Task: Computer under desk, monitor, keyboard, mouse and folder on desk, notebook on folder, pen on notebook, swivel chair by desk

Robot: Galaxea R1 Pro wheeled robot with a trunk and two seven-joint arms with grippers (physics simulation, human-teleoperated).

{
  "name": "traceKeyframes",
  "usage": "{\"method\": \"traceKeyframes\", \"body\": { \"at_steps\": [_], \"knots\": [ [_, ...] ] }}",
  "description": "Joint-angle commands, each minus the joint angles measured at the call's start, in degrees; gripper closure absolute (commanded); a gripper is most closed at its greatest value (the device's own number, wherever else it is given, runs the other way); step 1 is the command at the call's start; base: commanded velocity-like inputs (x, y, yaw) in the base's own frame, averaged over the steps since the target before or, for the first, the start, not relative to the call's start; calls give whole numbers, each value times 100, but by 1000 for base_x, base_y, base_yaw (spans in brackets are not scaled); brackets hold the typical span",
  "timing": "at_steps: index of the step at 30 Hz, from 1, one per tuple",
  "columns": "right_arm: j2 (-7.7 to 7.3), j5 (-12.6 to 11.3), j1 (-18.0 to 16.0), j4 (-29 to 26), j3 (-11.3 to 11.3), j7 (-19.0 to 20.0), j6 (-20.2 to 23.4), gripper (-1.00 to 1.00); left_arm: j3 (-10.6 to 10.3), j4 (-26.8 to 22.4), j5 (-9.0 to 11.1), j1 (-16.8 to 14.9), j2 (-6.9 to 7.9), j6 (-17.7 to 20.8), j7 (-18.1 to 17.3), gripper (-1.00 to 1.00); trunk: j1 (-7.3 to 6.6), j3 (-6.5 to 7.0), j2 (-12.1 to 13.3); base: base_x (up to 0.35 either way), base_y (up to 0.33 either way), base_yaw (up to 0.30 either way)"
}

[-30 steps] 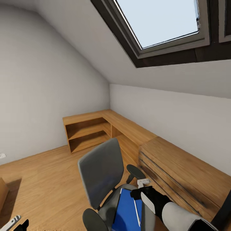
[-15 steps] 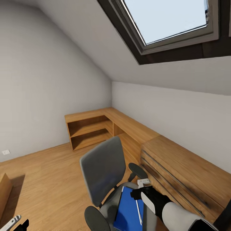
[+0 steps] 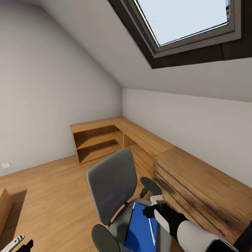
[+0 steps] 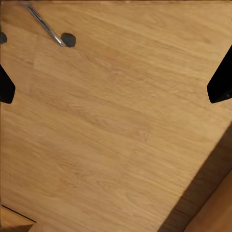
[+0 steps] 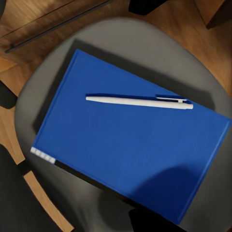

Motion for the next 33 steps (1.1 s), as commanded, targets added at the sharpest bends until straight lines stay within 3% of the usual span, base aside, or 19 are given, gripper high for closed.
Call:
{"method": "traceKeyframes", "body": {
  "at_steps": [1,8,33],
  "knots": [
    [2,-75,-5,-28,45,-64,33,-100,-99,-10,44,-2,17,369,10,-100,24,-28,-49,0,0,0],
    [3,-102,-5,-33,40,-68,39,-100,-133,-9,44,-2,12,561,5,-100,178,-153,-330,0,0,0],
    [-6,-70,-5,64,31,-81,85,-100,-126,-13,44,-2,32,576,5,-100,727,-602,-1333,0,0,0]
  ]
}}
